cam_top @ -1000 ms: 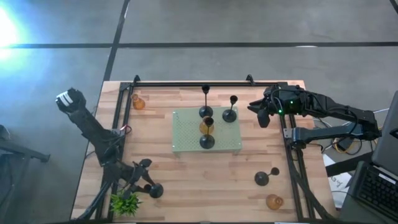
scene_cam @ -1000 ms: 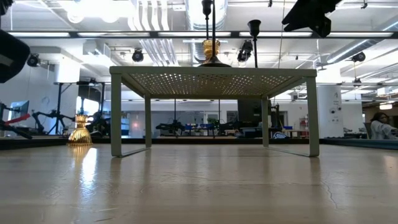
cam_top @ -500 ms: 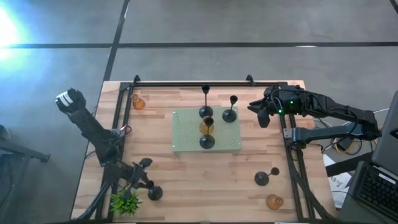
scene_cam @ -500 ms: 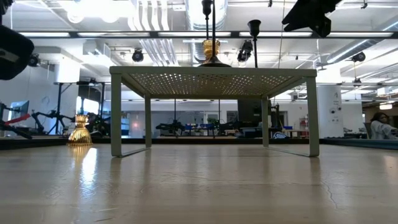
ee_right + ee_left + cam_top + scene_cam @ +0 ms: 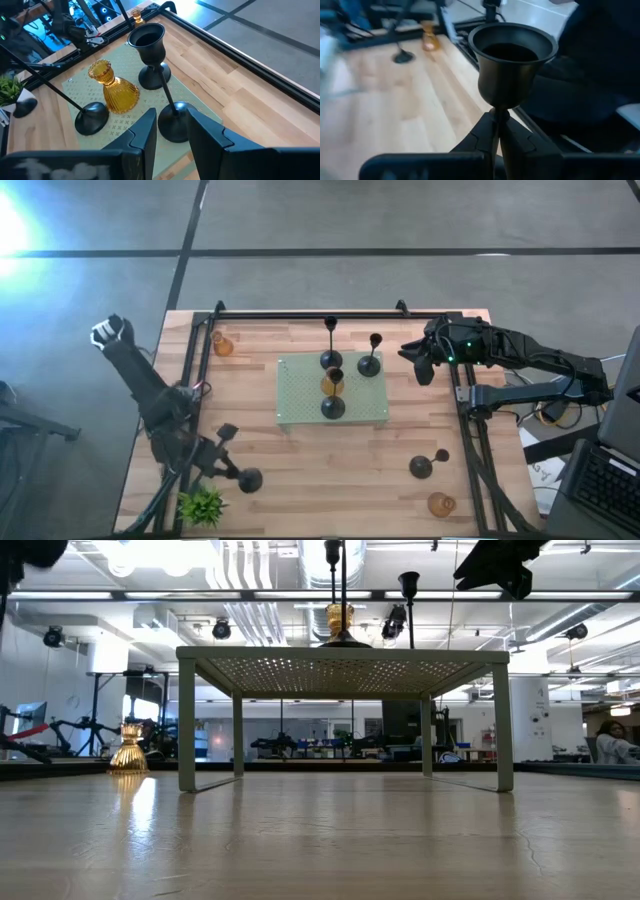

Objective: Pick & Place candle stick holders
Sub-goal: Put the bottom left candlestick on the shelf

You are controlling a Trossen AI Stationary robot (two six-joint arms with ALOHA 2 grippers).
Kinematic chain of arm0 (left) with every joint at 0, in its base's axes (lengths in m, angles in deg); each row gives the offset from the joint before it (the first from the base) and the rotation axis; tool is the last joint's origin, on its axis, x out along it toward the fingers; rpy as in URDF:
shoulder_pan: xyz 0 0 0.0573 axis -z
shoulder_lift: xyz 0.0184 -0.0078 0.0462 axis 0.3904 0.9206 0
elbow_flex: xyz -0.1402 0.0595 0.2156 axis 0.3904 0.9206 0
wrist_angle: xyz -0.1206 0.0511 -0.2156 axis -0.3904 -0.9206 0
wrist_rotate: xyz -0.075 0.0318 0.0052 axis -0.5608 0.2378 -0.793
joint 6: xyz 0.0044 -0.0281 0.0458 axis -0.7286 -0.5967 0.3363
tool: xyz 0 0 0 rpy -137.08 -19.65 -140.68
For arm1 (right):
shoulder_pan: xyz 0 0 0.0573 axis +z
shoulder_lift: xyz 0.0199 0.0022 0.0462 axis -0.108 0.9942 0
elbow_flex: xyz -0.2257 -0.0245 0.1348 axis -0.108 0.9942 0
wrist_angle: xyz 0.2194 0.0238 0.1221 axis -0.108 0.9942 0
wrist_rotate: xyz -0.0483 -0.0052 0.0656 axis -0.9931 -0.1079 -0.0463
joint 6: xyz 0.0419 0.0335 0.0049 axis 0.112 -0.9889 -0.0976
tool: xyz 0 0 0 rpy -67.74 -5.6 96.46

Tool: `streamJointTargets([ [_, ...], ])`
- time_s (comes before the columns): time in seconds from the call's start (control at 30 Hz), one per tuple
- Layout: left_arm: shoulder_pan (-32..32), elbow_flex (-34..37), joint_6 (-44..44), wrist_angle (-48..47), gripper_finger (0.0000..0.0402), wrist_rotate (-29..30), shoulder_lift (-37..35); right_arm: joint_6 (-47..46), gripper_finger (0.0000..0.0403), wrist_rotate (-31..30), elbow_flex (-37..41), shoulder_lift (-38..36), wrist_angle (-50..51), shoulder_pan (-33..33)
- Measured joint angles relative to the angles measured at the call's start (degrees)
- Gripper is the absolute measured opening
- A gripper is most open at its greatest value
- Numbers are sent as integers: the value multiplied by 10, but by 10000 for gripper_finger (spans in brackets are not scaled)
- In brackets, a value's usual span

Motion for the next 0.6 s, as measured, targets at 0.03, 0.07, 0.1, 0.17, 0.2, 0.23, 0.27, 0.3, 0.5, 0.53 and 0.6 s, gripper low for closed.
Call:
streamJointTargets([
  [0.03, -4, -20, 9, -32, 17, 10, -11, 0, 98, 0, 0, 0, 0, 0],
  [0.07, -10, -40, 18, -63, 17, 20, -20, 0, 98, 0, 0, 0, 0, 0],
  [0.1, -18, -62, 28, -94, 17, 32, -27, -1, 98, 0, 0, 0, 0, 0],
  [0.17, -39, -103, 45, -147, 17, 64, -37, -2, 98, 0, 0, 0, 3, 0],
  [0.2, -52, -124, 48, -168, 17, 82, -41, -2, 98, 0, 0, 0, 7, 0],
  [0.23, -67, -143, 50, -188, 17, 98, -43, -2, 98, 0, 0, 0, 11, 0],
  [0.27, -84, -160, 52, -206, 17, 109, -45, -2, 98, -1, 0, 0, 15, 0],
  [0.3, -104, -176, 54, -223, 17, 115, -46, -1, 98, -4, 0, -2, 22, 0],
  [0.5, -255, -232, 87, -252, 17, 102, -44, 23, 97, -58, 0, -21, 58, -1],
  [0.53, -282, -234, 94, -251, 17, 85, -44, 23, 97, -71, 0, -26, 62, -1],
  [0.6, -339, -236, 106, -238, 17, 47, -42, 24, 98, -96, 0, -37, 67, -1],
])
